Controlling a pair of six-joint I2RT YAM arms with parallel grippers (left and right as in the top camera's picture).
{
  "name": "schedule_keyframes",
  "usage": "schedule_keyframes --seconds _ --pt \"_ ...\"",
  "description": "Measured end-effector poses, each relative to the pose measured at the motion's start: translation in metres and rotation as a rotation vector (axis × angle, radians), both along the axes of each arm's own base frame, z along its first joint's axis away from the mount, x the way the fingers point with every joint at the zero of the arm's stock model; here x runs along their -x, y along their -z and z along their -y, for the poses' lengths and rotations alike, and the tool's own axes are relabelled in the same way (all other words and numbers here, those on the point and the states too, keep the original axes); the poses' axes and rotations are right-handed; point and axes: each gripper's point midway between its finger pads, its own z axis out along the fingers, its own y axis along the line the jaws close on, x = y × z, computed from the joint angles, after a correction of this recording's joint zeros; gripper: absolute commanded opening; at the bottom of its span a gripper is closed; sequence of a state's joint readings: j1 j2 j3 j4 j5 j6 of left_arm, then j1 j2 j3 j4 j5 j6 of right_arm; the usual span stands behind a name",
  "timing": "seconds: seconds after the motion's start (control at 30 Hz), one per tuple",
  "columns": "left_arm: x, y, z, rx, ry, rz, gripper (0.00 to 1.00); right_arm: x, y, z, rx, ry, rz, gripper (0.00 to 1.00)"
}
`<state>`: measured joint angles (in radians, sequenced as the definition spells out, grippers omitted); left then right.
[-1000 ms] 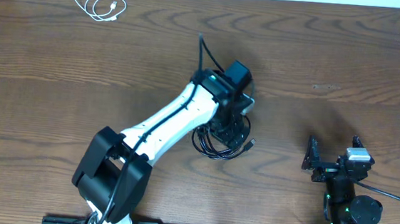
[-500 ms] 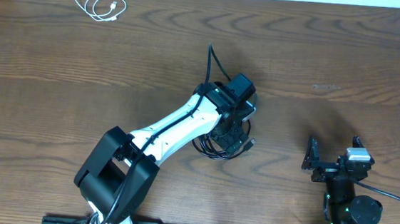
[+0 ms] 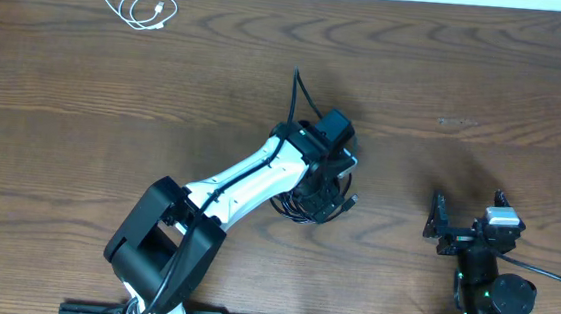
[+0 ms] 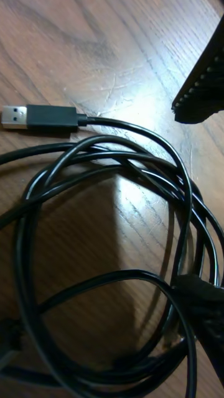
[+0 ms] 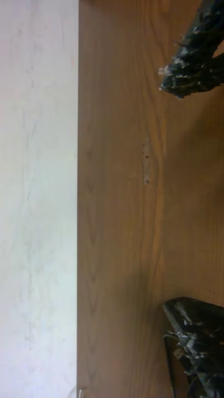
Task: Untangle cables
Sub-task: 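Lower the left gripper onto the black cable coil and grasp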
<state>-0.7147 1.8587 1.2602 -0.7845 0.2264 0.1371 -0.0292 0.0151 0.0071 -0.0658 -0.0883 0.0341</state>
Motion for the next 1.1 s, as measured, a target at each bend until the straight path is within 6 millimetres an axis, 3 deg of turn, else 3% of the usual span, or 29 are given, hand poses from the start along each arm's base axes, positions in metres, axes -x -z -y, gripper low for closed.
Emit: schedule_keyframes --seconds 0.27,0.53,0.8,0.93,1.03,1.1 --pt "-0.012 0.001 0.004 0.021 0.008 0.052 0.78 0.000 0.000 0.000 0.000 0.000 0.000 0.99" --pt "-0.027 0.001 -0.008 0.010 -0.034 0.075 0.78 0.000 0.000 0.000 0.000 0.000 0.000 0.99" --pt "-0.025 0.012 0.000 0.044 -0.023 0.039 0.78 0.000 0.000 0.000 0.000 0.000 0.000 0.99" --pt "-0.020 0.029 0.000 0.031 -0.020 -0.009 0.64 0.000 0.000 0.000 0.000 0.000 0.000 0.99" --pt "-0.021 0.032 0.001 0.034 -0.015 -0.014 0.60 0.000 0.000 0.000 0.000 0.000 0.000 0.99" --pt "-0.021 0.032 0.001 0.033 -0.020 -0.016 0.48 0.000 0.000 0.000 0.000 0.000 0.000 0.99"
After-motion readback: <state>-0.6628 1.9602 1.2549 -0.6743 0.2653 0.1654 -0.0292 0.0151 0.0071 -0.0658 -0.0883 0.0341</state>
